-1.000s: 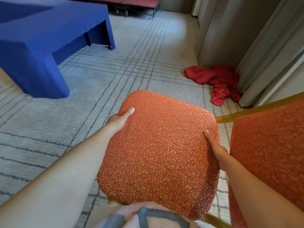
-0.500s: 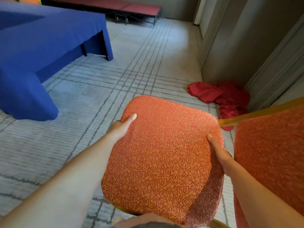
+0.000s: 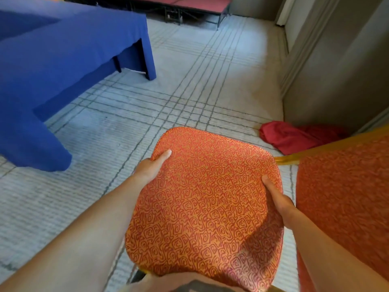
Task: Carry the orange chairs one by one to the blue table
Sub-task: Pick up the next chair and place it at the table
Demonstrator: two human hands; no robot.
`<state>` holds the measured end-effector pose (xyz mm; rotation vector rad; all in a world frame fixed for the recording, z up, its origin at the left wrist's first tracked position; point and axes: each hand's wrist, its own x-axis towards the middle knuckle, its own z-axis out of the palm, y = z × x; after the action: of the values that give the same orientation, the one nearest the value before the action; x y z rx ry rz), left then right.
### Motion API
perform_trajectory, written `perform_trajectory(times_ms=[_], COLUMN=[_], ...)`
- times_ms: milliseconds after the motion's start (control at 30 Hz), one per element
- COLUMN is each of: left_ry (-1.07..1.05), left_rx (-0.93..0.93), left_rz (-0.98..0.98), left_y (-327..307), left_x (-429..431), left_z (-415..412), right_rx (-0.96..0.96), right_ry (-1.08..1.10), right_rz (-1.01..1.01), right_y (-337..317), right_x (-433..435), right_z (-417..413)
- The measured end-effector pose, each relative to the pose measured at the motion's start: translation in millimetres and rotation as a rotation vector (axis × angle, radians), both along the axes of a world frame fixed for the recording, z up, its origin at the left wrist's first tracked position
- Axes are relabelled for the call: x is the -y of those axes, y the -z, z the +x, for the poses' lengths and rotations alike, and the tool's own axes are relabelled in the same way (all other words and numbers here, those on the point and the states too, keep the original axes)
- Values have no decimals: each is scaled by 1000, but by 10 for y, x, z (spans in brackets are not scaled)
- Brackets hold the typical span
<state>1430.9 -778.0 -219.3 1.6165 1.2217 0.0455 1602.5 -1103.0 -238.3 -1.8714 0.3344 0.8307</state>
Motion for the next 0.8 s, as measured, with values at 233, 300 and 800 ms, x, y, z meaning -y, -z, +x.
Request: perform_trajectory(times_ms=[233, 300, 800], left_ry=[38, 59, 115], left_rx=[22, 37, 109], left_rz=[5, 9, 22], left_y=[214, 233, 31], left_x=[-1122, -1539, -3734], left_z=[1336, 1783, 4785], right_rx=[-34, -35, 146], right_ry=[30, 50, 134], right_rz=[-27, -16, 58], right_y=[336, 329, -77], right_x=[-1031, -1417, -3592], right_z=[1325, 1701, 4432])
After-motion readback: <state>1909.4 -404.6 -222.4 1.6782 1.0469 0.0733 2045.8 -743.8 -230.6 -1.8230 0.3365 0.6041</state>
